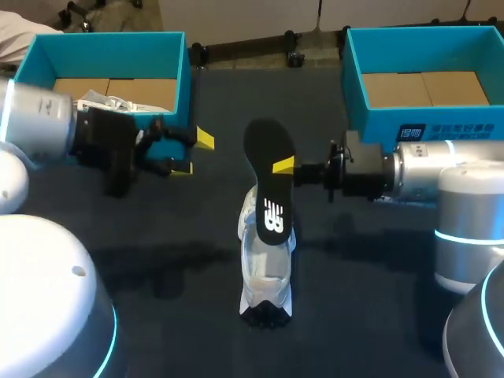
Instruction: Take the shoe out of the shoebox, open the shoe tongue, remove and reinsert the insole, then place the shoe into the shoebox
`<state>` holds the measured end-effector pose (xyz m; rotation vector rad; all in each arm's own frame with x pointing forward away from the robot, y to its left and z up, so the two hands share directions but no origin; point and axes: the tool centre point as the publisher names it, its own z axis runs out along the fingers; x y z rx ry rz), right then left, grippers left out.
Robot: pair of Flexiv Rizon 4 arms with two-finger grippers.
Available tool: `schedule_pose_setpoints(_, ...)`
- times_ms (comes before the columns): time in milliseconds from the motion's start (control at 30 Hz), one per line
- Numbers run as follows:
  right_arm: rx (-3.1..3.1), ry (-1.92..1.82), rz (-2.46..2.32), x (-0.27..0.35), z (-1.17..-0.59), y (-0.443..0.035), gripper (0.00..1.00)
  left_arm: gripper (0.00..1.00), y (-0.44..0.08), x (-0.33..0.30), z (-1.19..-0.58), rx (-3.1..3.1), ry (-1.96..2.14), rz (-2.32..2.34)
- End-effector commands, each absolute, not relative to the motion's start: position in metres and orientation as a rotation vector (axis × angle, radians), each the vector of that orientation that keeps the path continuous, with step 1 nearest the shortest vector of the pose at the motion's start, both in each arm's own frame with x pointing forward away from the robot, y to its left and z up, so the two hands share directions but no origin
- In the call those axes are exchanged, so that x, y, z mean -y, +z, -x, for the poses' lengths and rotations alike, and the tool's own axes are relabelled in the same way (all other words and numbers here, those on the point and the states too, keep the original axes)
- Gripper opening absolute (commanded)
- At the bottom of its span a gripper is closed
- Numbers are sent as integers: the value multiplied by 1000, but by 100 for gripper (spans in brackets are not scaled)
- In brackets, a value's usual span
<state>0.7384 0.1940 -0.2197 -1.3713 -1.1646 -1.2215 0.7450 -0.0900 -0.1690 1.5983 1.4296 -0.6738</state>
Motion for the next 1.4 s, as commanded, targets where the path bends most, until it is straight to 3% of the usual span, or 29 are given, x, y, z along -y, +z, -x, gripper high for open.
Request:
schedule_pose_setpoints(33,1162,-1228,1378,-198,-736,-220,0,100,-159,83,-742,-1534,-555,-1724)
schedule_pose_setpoints(433,1162,-1228,1378,-198,-736,-220,0,100,-153,85,-763,-1684,-705,-1756)
schedule_pose_setpoints(867,1162,-1228,1378,-198,-736,-220,0,100,-116,114,-805,-1954,-502,-1908)
schedule_pose_setpoints(1400,1162,-1228,1378,-198,-736,-220,0,100,-106,155,-823,-2142,-292,-2120)
